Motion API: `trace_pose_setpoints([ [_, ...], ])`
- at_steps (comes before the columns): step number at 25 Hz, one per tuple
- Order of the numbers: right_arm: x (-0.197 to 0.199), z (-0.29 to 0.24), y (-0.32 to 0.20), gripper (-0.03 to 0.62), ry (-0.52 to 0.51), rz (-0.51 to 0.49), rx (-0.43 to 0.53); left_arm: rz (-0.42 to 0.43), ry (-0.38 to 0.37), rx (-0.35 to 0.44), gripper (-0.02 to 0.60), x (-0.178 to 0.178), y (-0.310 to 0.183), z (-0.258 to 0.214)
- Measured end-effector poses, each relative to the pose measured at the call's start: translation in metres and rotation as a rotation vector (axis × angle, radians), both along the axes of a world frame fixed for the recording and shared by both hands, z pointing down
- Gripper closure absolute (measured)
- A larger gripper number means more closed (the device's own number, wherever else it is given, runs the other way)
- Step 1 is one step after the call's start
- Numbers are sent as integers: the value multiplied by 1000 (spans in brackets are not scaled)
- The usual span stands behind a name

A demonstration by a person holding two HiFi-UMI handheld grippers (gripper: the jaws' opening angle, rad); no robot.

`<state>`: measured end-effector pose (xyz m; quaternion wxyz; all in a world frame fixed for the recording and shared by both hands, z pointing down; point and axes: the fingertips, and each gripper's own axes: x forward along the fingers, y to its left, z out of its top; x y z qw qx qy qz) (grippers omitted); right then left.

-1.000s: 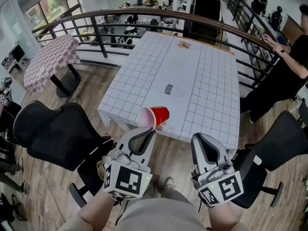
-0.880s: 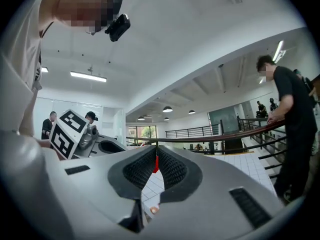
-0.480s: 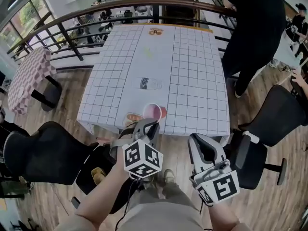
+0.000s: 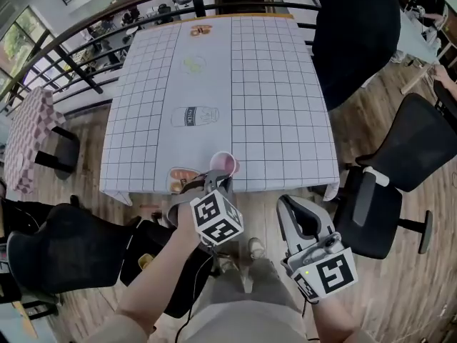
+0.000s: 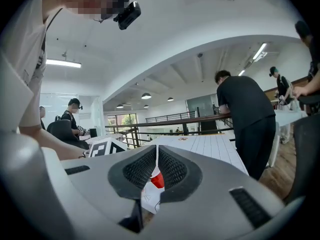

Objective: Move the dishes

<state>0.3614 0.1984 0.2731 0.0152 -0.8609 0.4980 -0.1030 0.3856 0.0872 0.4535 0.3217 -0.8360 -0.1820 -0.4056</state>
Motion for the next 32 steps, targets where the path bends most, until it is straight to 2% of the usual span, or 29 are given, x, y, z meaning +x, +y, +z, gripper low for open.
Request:
trace_pose_setpoints([
  [7,5,27,9,568,-82,21,-8,73,-108,97,552,11,8,51],
  [14,7,49,17,568,-161,47,0,98,-203,177,552,12,4,93],
  [22,4,66,26,568,-200,45,-37,99,-215,172,548,11,9,102],
  [27,6,69,31,568,-207,56,-48,92,-211,154,522,12,11,100],
  [32,4,67,32,568,-206,52,-52,64,-164,105,488,12,15,84],
])
